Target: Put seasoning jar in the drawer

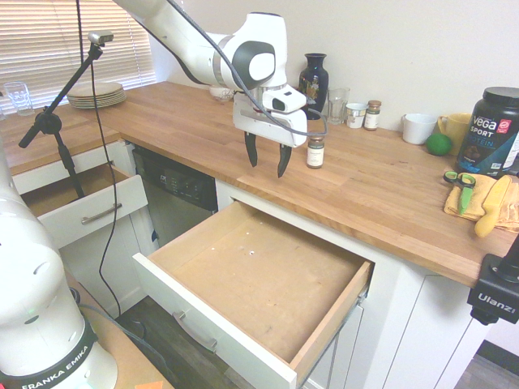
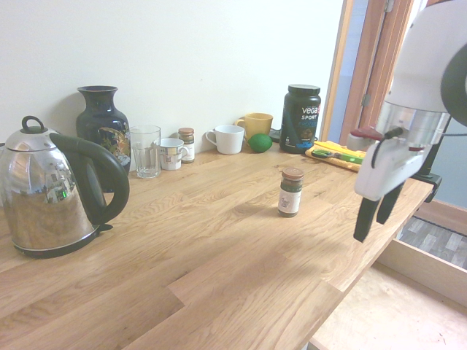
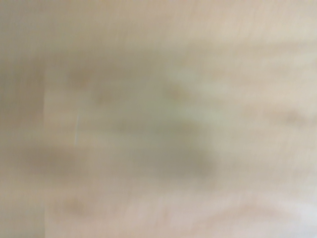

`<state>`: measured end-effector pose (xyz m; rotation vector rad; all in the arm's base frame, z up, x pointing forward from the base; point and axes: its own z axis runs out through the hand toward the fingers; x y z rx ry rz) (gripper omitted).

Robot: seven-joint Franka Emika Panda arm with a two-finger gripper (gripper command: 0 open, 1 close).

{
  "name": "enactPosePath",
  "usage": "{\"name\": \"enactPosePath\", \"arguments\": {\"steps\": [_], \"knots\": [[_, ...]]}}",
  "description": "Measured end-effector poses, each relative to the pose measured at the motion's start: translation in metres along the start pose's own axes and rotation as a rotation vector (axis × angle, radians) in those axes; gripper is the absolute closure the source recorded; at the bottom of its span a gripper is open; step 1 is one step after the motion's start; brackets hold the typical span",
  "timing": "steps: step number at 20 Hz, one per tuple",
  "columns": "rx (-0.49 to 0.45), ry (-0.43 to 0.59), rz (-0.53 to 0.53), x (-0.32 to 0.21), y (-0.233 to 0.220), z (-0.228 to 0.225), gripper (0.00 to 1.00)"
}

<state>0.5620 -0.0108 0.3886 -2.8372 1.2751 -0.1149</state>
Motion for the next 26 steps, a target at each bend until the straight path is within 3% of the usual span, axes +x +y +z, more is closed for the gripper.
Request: {"name": "enactPosePath", "arguments": {"steps": [12, 26], "knots": [[-0.011, 0.007, 0.011, 0.081, -0.076, -0.010, 0.00], [-0.040, -0.016, 0.003, 0.119, -0.131, 0.005, 0.00]]}}
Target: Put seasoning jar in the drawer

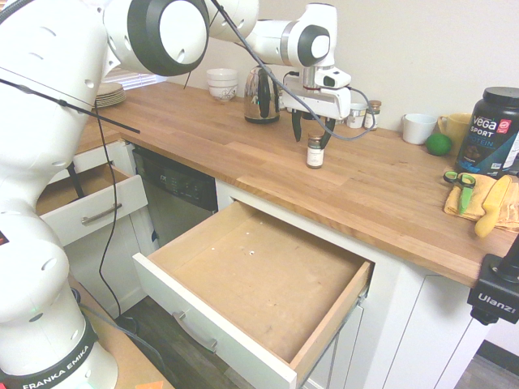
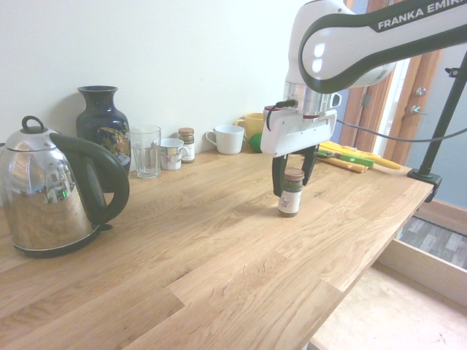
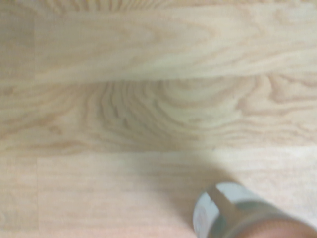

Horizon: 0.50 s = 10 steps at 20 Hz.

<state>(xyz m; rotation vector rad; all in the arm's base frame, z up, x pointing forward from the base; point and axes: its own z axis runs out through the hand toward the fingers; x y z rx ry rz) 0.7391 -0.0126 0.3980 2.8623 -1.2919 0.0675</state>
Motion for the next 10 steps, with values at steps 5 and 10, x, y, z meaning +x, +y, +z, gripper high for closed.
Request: {"name": "enactPosePath", "arguments": {"steps": [5, 10], "knots": [[-0.009, -0.007, -0.002, 0.004, -0.008, 0.004, 0.00], [-0.021, -0.018, 0.003, 0.007, -0.007, 0.012, 0.00]]}}
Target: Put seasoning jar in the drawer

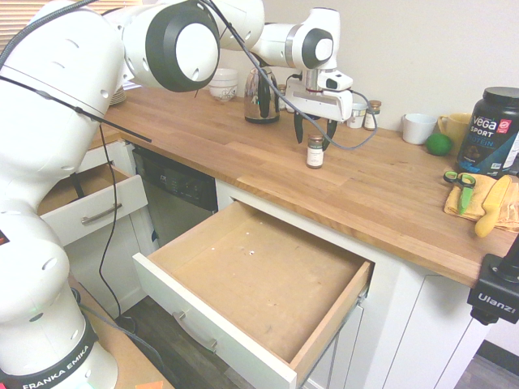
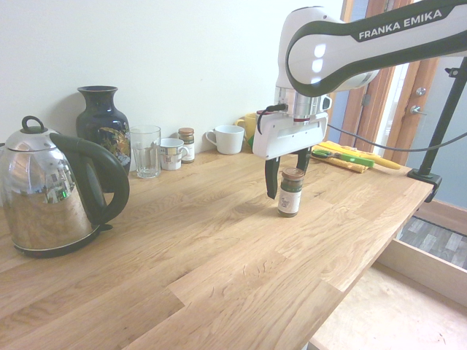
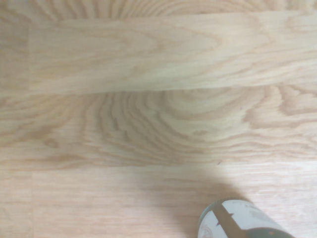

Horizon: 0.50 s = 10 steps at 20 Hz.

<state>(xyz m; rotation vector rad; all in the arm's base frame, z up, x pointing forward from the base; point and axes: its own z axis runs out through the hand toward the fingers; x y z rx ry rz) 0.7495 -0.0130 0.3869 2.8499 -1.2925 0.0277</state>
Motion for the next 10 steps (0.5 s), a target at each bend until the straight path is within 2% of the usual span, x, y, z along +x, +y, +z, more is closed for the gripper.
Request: {"name": "enactPosePath", "arguments": {"steps": [8, 9, 10], "knots": [[-0.026, -0.024, 0.013, 0.006, 0.003, 0.023, 0.00], [-0.029, -0.026, 0.014, 0.007, 0.003, 0.026, 1.00], [-0.031, -0.028, 0.015, 0.007, 0.003, 0.029, 1.00]]}}
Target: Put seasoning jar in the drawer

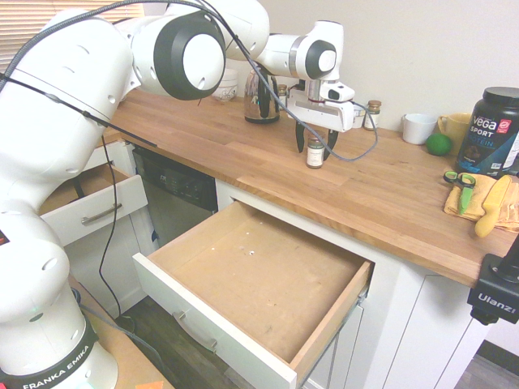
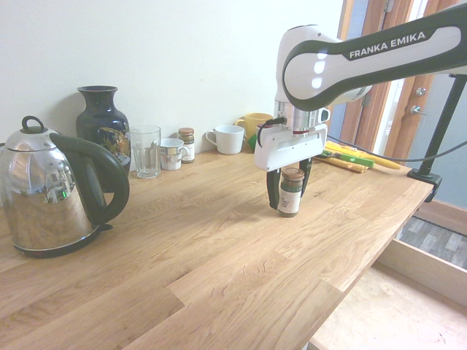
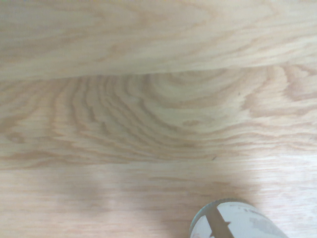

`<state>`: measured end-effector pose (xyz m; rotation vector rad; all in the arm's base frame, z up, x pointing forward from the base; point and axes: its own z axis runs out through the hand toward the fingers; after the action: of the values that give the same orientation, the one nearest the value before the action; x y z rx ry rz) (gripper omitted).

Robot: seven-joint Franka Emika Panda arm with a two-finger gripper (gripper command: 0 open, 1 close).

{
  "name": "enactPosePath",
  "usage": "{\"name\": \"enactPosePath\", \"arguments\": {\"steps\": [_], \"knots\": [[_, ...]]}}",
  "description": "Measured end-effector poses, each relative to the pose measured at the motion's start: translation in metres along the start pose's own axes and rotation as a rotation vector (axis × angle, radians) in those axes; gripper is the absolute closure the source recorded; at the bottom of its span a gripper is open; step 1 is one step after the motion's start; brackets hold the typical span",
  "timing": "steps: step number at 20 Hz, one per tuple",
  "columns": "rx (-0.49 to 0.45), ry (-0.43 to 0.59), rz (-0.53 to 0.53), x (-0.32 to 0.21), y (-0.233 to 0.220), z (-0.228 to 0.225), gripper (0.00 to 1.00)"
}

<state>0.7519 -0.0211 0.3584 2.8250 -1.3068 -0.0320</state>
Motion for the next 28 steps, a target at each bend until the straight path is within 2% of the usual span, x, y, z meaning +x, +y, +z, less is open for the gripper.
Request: {"name": "enactPosePath", "arguments": {"steps": [28], "knots": [[0.001, 0.001, 0.005, 0.0047, 0.0005, 0.0009, 1.00]]}}
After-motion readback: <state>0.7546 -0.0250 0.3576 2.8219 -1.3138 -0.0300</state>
